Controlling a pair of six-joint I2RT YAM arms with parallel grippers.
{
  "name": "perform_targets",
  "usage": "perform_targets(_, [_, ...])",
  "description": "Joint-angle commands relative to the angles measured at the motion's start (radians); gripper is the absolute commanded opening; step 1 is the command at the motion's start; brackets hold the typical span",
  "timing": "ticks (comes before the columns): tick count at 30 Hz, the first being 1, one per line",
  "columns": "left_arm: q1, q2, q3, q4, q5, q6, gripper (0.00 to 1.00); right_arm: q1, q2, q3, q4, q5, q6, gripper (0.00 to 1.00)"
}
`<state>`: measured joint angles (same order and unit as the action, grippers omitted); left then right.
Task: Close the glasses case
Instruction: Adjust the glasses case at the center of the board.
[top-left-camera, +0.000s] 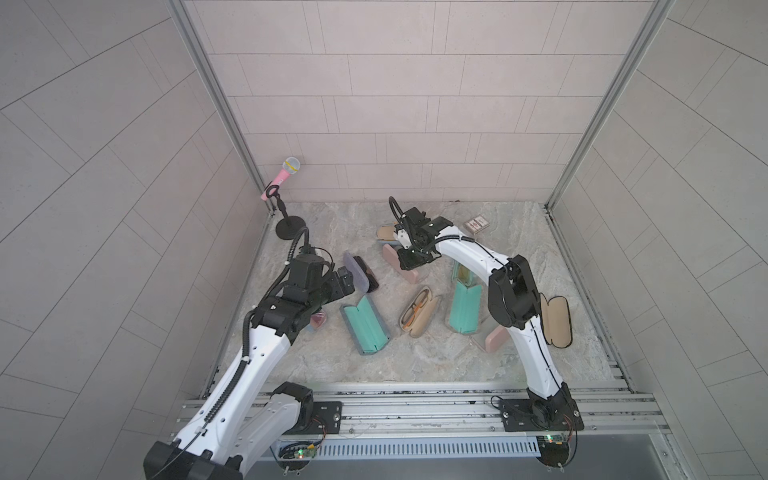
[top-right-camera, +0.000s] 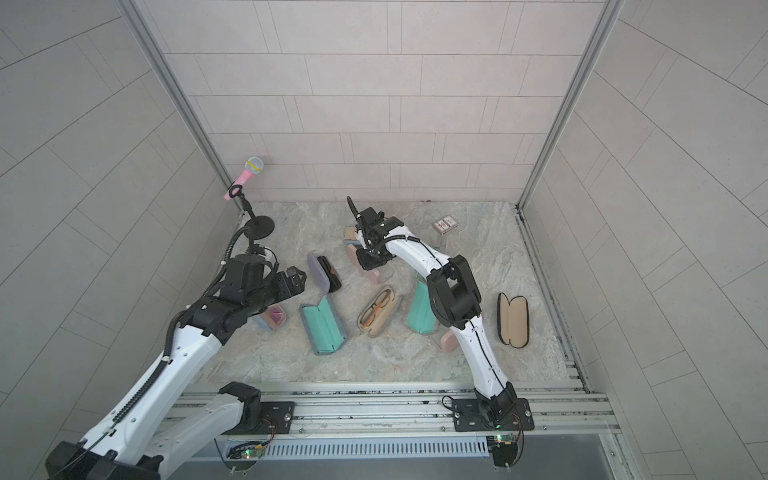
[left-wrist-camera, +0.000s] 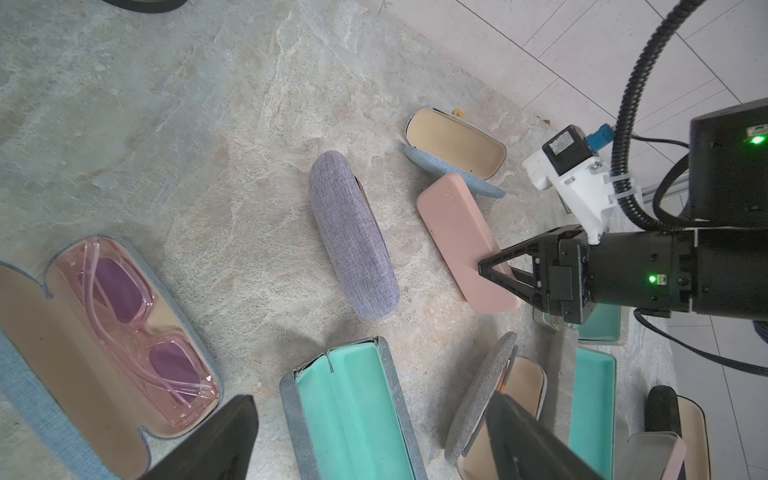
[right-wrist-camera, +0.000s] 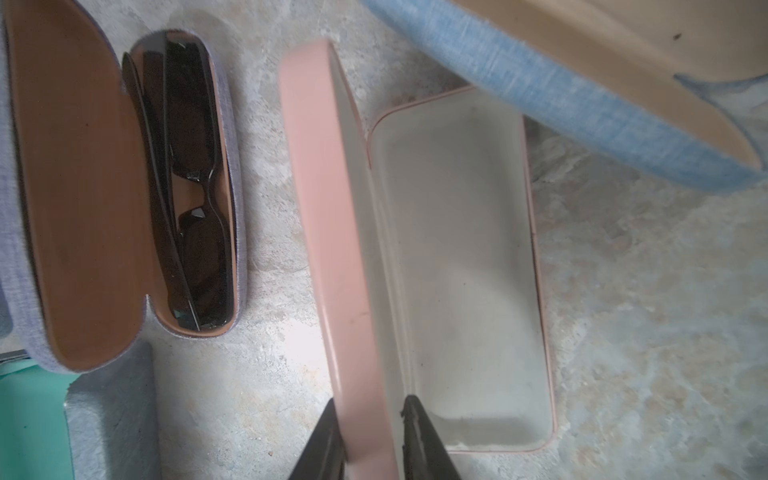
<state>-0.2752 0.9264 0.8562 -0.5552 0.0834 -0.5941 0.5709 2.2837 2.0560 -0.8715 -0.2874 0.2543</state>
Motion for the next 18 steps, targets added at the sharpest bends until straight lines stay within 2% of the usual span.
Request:
perform_targets(1, [0.005, -0.009, 0.004, 0.005, -0.001, -0.001, 0.93, 0.000, 0.017, 0.021, -0.009, -0.010, 0.052, 0.25])
perform_targets(9, [0.006, -0.023, -0.005, 0.000, 0.001, -0.003, 0.93, 0.001, 0.032, 0.026, -0.001, -0.027, 0.159, 0.21])
perform_targets(18, [0.006, -0.027, -0.006, -0.003, 0.003, -0.003, 0.93, 0.000, 0.032, 0.032, 0.028, -0.047, 0.293, 0.22])
